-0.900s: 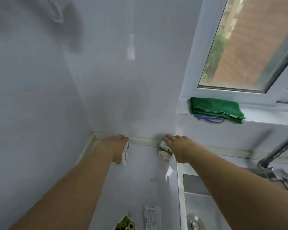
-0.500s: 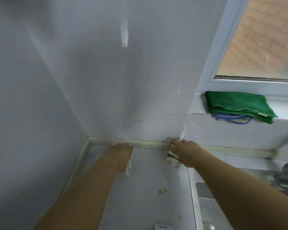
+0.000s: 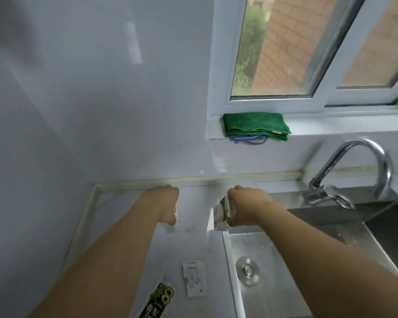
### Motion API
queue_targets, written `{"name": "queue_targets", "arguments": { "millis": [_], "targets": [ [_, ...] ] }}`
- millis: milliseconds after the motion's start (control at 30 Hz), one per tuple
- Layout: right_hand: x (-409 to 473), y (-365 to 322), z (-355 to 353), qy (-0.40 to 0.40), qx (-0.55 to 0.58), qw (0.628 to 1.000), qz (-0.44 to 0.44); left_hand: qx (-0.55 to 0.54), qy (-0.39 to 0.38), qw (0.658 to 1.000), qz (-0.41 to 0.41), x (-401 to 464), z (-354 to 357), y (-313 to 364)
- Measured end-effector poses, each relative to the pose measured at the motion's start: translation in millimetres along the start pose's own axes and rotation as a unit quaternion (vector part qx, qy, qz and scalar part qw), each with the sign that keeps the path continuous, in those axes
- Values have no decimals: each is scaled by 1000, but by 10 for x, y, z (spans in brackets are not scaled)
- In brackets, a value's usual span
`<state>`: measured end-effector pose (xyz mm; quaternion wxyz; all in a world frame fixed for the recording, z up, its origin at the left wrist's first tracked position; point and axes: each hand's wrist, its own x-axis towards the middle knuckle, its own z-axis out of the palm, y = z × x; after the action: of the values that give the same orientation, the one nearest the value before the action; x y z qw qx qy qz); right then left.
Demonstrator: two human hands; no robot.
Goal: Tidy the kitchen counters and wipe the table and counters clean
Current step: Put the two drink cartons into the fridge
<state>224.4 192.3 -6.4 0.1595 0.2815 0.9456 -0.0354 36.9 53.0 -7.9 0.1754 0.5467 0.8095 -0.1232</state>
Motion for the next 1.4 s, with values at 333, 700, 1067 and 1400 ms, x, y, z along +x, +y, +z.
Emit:
{"name": "queue_targets", "arguments": {
  "millis": [333, 700, 1067, 1400],
  "targets": [
    [-2199, 953, 415, 25, 125, 978, 165, 76, 13, 987, 138, -576, -165, 2115],
    [-5622, 2053, 1490, 36, 224, 890, 395, 166, 13, 913, 371, -1770, 163, 5519],
    [-8642, 2327, 2635, 60, 321, 720, 612, 260, 6, 753, 604, -3368, 881, 8569],
    [-10750, 2351, 3372, 82, 354, 521, 773, 327, -6, 572, 752, -4902, 1586, 10907]
  ]
}}
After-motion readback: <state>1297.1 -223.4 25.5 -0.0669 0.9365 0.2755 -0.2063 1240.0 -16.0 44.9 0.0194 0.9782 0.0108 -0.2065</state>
